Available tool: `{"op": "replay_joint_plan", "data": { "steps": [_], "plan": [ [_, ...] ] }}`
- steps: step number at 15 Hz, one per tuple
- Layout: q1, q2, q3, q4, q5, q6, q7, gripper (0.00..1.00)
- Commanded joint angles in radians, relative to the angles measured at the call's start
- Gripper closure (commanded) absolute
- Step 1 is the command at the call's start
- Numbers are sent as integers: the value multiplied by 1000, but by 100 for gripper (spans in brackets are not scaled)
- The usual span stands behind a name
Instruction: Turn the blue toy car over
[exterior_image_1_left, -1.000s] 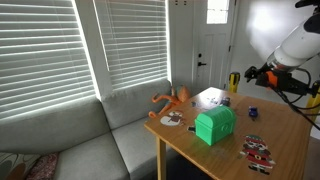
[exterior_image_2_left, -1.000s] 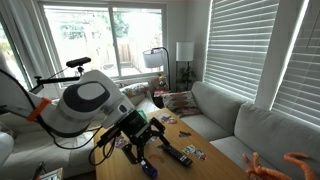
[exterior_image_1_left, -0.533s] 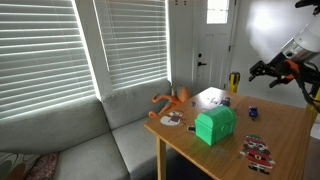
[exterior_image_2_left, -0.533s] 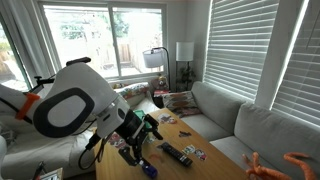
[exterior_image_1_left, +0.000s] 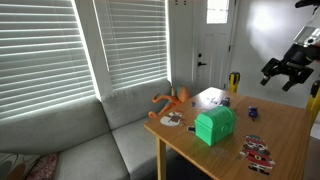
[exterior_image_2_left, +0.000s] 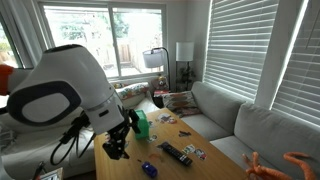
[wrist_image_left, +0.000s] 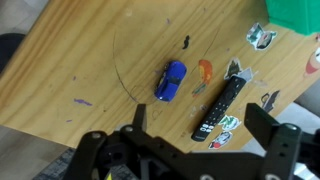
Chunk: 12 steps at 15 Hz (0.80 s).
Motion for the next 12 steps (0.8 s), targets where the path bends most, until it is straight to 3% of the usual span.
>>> {"op": "replay_joint_plan", "data": {
  "steps": [1,4,7,12],
  "plan": [
    [-233,68,213,34,196,-97,-244,0],
    [-419,91,368,32,226,-127,-356,0],
    [-544,96,469,24,220,-116,-413,0],
    [-593,99,513,13,240,-96,-424,0]
  ]
}}
